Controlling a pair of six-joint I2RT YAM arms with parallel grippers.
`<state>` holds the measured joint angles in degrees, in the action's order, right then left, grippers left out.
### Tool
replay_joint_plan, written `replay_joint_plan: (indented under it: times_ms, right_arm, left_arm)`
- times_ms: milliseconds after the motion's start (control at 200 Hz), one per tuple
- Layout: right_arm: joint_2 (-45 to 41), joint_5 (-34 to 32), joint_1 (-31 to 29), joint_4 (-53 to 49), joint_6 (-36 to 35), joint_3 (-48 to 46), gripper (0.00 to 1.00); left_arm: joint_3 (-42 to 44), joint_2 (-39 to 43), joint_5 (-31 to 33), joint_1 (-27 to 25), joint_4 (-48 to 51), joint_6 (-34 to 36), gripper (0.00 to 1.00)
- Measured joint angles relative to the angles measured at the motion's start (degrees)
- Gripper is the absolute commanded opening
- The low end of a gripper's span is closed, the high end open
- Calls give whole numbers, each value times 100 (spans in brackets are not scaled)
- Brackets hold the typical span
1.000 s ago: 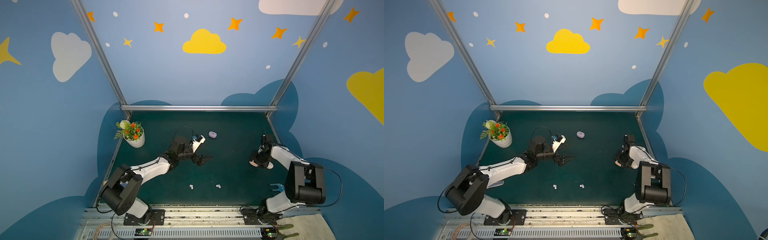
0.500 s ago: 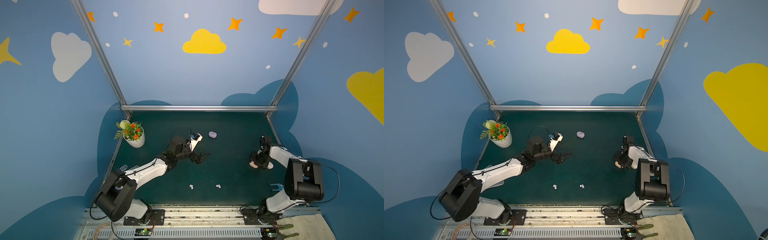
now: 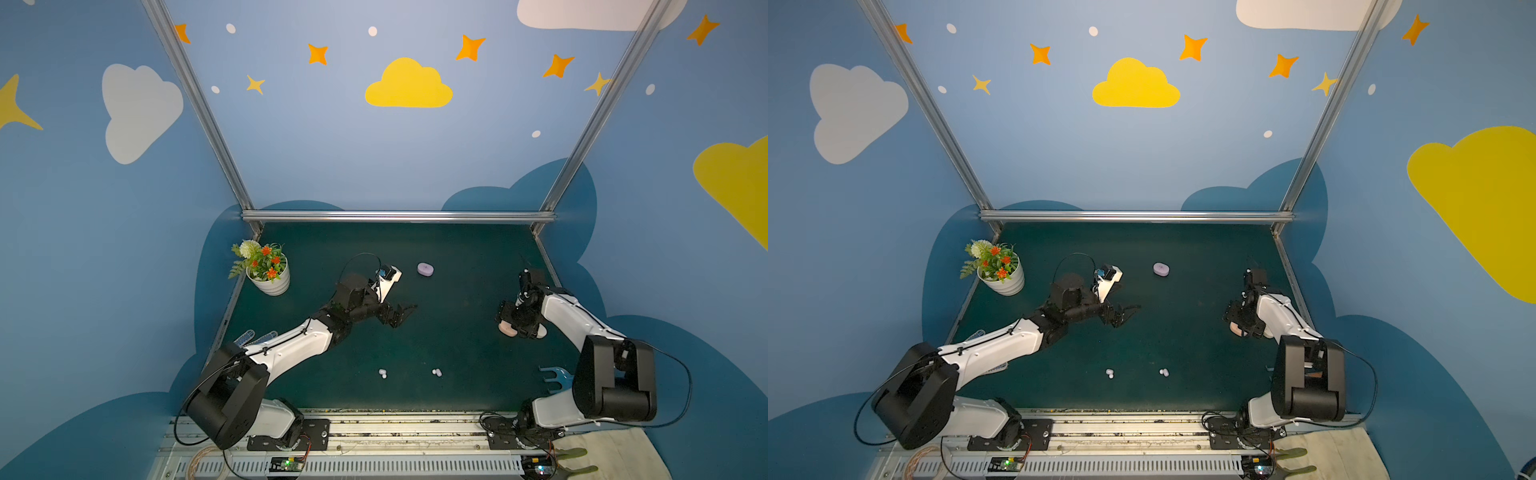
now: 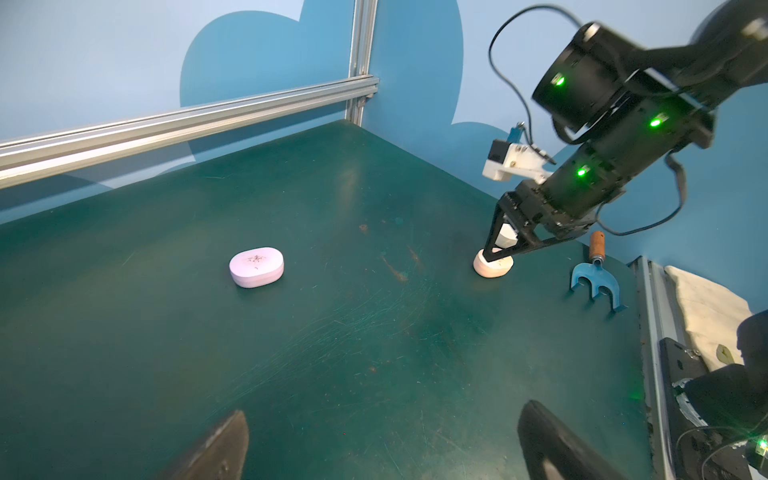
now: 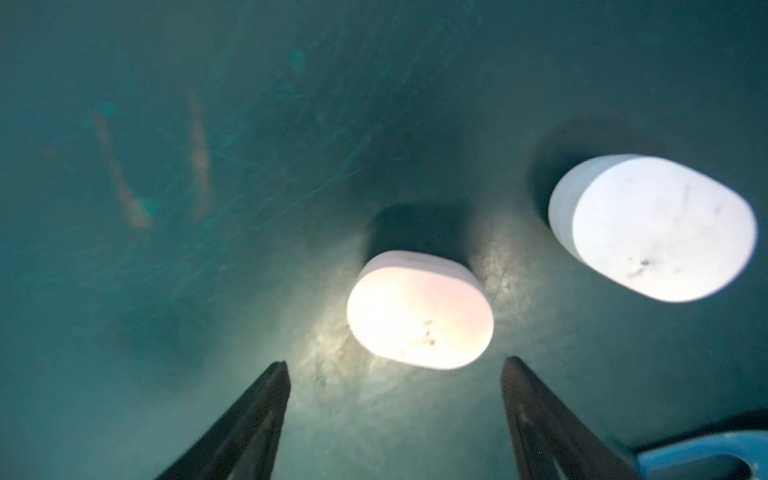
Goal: Insert the wireless bluetooth earbuds into the charging case
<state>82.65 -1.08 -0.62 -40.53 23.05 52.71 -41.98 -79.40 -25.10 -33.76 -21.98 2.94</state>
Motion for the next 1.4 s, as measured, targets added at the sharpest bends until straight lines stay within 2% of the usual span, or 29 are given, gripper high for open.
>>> replay_joint_plan:
  times_ms: [200, 375, 601, 756, 1086, 1402]
  right_arm:
    - [-142, 63, -645, -315, 98, 555, 87]
    - [61, 227, -1259, -391, 341, 1158, 91]
    - [927, 299, -1954, -409, 704, 2149, 92]
    - [1784, 118, -2315, -564, 1029, 3126, 92]
    - [3377, -219, -2597, -841, 1598, 4817, 92]
    - [4677, -431, -2614, -1078, 1725, 6450, 92]
  left_arm:
    - [0, 247, 153, 0, 262, -116, 100]
    - [63, 527, 365, 0, 518, -310, 100]
    - [249, 885, 570, 0, 944, -599, 100]
    - [372, 1084, 669, 0, 1172, -721, 100]
    - [481, 1355, 813, 0, 1486, -933, 100]
    - [588, 1390, 863, 0, 1565, -1071, 100]
